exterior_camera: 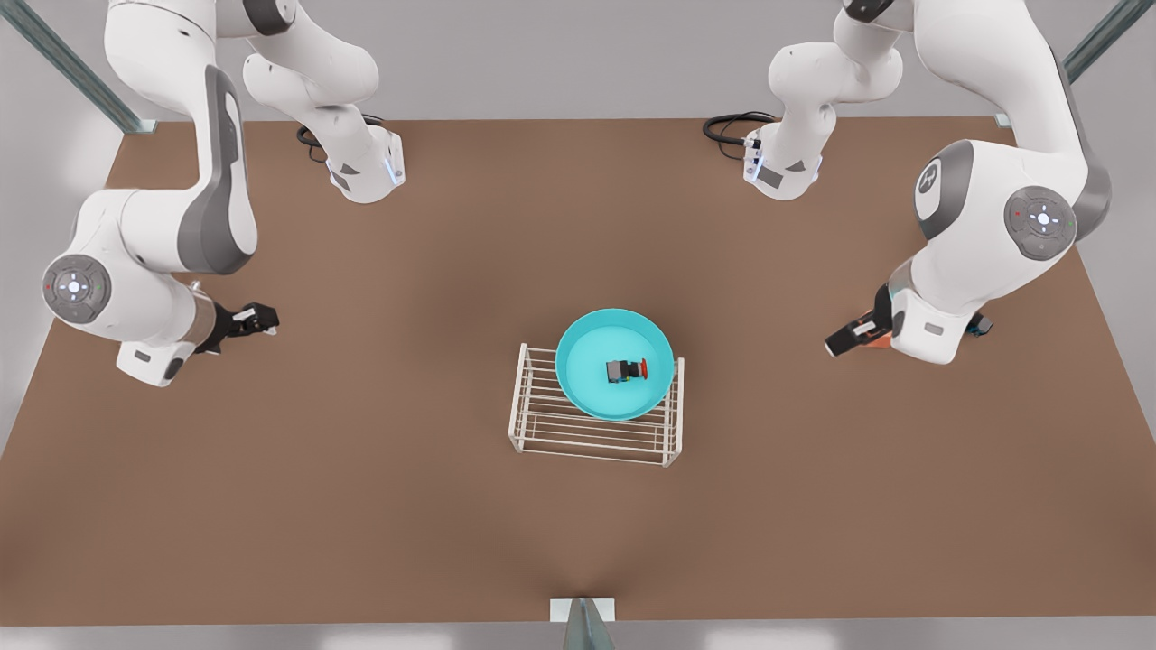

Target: Place the plate on the shelf with right arm and place the red button switch in the plate with left arm

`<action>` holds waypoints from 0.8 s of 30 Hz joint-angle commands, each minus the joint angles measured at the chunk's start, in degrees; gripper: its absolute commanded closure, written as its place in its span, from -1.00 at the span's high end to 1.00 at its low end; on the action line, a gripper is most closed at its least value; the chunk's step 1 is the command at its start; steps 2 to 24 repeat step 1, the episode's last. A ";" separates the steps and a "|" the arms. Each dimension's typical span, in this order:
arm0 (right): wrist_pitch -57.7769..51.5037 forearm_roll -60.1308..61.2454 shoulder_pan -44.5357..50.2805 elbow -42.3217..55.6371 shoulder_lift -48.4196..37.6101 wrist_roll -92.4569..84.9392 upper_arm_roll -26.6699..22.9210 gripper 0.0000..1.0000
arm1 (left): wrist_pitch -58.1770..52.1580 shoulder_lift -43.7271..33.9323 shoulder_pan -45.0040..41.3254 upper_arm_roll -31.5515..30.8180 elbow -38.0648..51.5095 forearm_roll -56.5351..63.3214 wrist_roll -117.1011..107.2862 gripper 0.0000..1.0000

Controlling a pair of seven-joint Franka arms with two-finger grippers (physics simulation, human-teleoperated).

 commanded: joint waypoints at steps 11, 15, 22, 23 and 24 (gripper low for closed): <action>-0.05 0.04 -0.01 0.03 0.26 -0.43 -0.03 1.00 | 0.36 0.10 0.13 -0.02 0.03 -0.30 39.74 1.00; -0.05 0.04 -0.01 0.03 0.26 -0.43 -0.03 1.00 | 0.36 0.10 0.13 -0.02 0.03 -0.30 39.74 1.00; -0.05 0.04 -0.01 0.03 0.26 -0.43 -0.03 1.00 | 0.36 0.10 0.13 -0.02 0.03 -0.30 39.74 1.00; -0.05 0.04 -0.01 0.03 0.26 -0.43 -0.03 1.00 | 0.36 0.10 0.13 -0.02 0.03 -0.30 39.74 1.00; -0.05 0.04 -0.01 0.03 0.26 -0.43 -0.03 1.00 | 0.36 0.10 0.13 -0.02 0.03 -0.30 39.74 1.00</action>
